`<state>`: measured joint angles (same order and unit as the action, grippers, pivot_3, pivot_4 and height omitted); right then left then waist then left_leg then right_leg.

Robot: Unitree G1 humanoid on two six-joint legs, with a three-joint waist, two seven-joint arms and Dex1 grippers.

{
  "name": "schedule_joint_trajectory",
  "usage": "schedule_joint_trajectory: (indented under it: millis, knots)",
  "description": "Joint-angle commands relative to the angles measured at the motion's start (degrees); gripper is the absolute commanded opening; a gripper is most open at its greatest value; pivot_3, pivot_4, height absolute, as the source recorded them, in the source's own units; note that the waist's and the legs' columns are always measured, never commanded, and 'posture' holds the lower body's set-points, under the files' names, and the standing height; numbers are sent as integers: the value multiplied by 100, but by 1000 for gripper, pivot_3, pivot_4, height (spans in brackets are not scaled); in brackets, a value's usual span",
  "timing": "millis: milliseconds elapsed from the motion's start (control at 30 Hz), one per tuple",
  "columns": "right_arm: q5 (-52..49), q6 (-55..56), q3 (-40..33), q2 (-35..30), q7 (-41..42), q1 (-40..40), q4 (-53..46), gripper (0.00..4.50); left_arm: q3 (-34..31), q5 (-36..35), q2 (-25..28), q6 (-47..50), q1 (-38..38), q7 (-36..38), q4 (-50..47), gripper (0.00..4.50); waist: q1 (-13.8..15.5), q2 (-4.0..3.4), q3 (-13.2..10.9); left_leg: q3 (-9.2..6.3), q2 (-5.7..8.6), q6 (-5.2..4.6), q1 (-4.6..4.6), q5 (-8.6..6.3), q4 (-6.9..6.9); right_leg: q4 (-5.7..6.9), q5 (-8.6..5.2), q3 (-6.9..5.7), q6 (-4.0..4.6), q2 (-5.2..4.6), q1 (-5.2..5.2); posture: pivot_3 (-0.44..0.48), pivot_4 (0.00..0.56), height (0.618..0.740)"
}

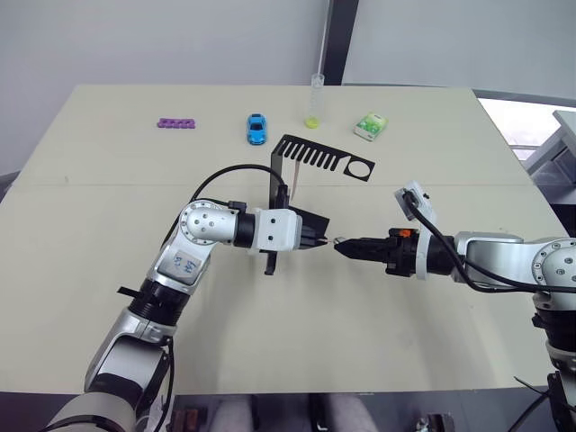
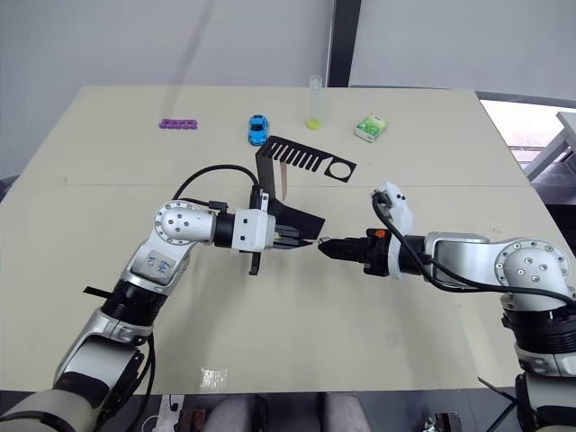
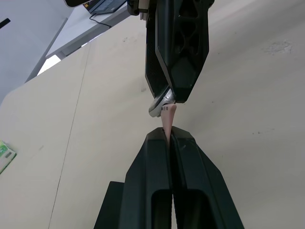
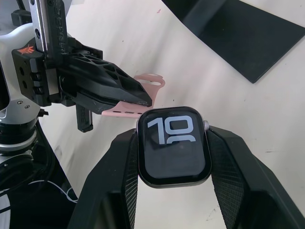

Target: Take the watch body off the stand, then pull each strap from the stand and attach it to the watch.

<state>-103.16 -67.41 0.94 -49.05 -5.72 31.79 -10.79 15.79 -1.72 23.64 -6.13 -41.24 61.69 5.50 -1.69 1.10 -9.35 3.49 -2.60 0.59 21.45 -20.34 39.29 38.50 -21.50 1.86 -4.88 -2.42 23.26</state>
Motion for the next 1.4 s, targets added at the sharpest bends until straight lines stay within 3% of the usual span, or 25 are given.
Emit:
schedule_joint_trajectory:
  millis: [33, 1400]
  knots:
    - [-151, -19, -7, 81, 207, 163, -145, 1609, 86, 9, -168, -118, -185, -127, -100, 0, 0, 0, 0, 0, 0, 0, 0, 0, 0, 0, 0, 0, 0, 0, 0, 0, 150, 740]
    - [19, -112, 44, 180, 271, 308, -217, 1609, 79, 49, -422, 120, -271, -263, -186, 0, 1, 0, 0, 1, 0, 0, 6, 0, 0, 2, 0, 0, 0, 0, 8, 0, 150, 740]
